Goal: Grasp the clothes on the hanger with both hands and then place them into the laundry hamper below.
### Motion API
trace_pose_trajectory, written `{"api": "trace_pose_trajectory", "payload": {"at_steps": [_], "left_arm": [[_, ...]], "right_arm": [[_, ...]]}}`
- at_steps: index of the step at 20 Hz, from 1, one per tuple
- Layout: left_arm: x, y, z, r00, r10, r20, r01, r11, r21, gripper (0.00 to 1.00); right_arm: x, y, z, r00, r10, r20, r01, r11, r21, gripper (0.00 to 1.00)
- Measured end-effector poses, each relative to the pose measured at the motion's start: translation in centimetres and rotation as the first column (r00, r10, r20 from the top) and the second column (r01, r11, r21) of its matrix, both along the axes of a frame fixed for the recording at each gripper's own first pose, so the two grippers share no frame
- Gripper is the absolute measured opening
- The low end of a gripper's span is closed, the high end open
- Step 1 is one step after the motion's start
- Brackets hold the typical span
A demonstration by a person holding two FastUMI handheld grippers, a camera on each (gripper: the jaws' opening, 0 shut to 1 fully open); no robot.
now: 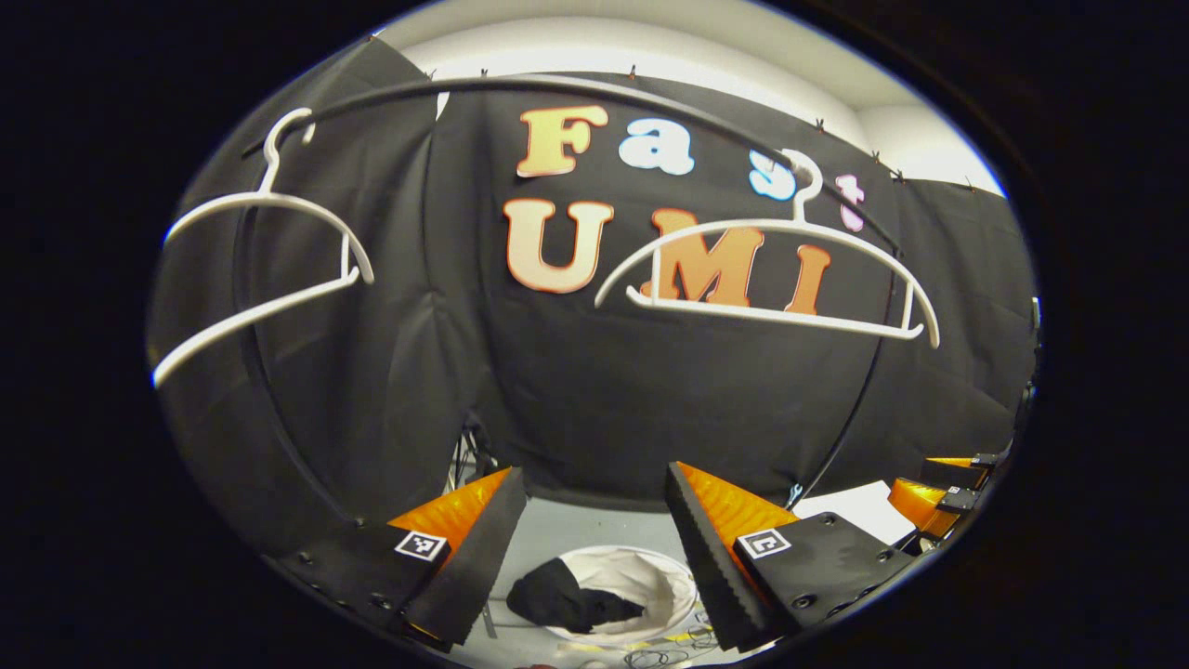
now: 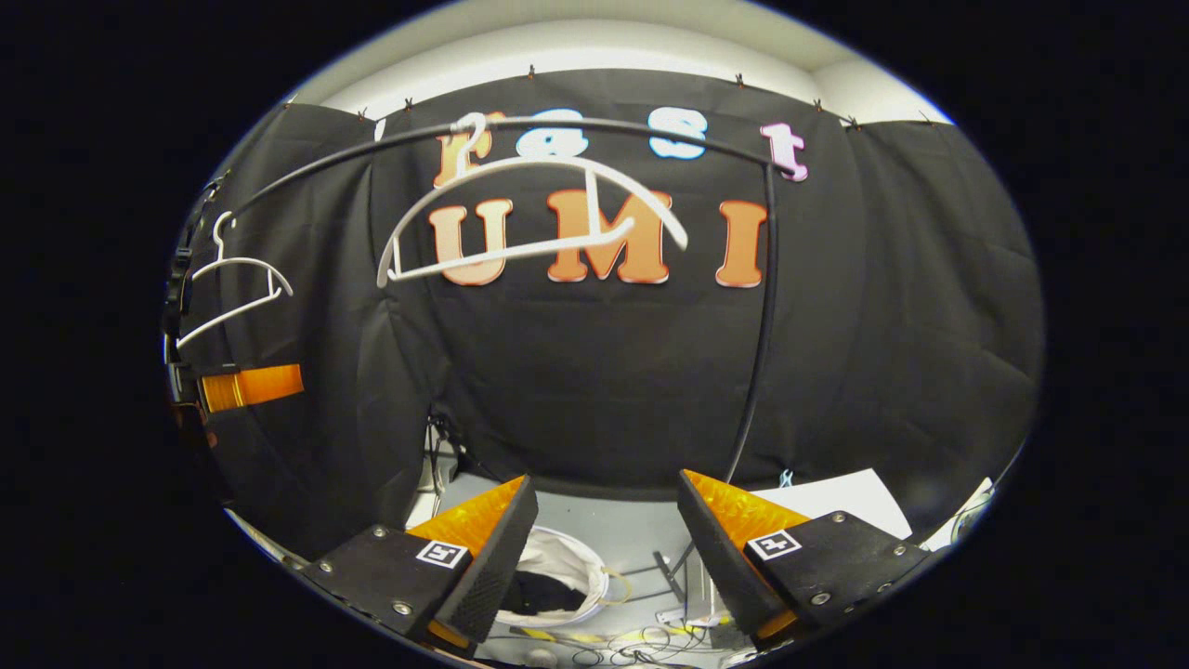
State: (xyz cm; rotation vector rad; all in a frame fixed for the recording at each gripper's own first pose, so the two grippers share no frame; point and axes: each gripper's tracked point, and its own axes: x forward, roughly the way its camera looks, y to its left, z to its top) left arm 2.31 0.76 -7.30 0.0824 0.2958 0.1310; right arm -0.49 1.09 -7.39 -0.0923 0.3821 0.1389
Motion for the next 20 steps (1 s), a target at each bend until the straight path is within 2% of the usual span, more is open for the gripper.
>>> {"api": "trace_pose_trajectory", "payload": {"at_steps": [1,2,3,4,5,6,7,10,17,18,20], "left_arm": [[0.2,-0.2,1.4,0.999,-0.006,0.038,0.006,1.0,0.009,0.98],[0.2,-0.4,2.2,0.998,-0.01,0.063,0.009,1.0,0.014,1.0],[0.1,-0.6,2.8,0.996,-0.011,0.084,0.01,1.0,0.014,0.96],[0.1,-0.6,3.9,0.995,-0.013,0.103,0.012,1.0,0.011,1.0],[0.2,-0.3,4.7,0.993,-0.011,0.119,0.011,1.0,0.007,0.96],[0.3,-0.1,5.4,0.991,-0.01,0.13,0.009,1.0,0.006,1.0],[0.4,0.1,5.9,0.99,-0.006,0.143,0.004,1.0,0.011,0.95],[0.1,1.0,7.5,0.985,0.004,0.17,-0.011,0.999,0.036,0.95],[-1.0,2.3,8.1,0.982,0.001,0.191,-0.01,0.999,0.042,0.95],[-0.9,2.3,8.0,0.981,-0.003,0.193,-0.007,0.999,0.05,0.95],[-0.7,2.4,7.9,0.981,0.002,0.195,-0.014,0.998,0.06,0.95]], "right_arm": [[-0.1,-0.4,1.3,1.0,-0.004,0.026,0.004,1.0,-0.003,0.94],[0.1,-0.8,2.6,0.998,-0.011,0.054,0.012,1.0,-0.004,0.94],[0.1,-1.0,3.5,0.997,-0.017,0.074,0.017,1.0,0.0,0.94],[0.1,-1.1,4.6,0.995,-0.02,0.097,0.02,1.0,0.003,0.94],[-0.3,-1.2,5.7,0.993,-0.024,0.119,0.024,1.0,0.004,1.0],[-0.7,-1.6,6.6,0.989,-0.027,0.147,0.027,1.0,0.004,1.0],[-1.1,-1.8,7.5,0.985,-0.028,0.17,0.028,1.0,0.005,1.0],[-1.1,-1.6,10.0,0.975,-0.027,0.219,0.024,1.0,0.018,1.0],[-2.1,-2.6,11.6,0.961,-0.049,0.273,0.037,0.998,0.05,1.0],[-2.0,-2.7,11.6,0.96,-0.052,0.275,0.039,0.998,0.052,0.94],[-1.9,-2.9,11.6,0.96,-0.053,0.276,0.04,0.998,0.052,0.93]]}}
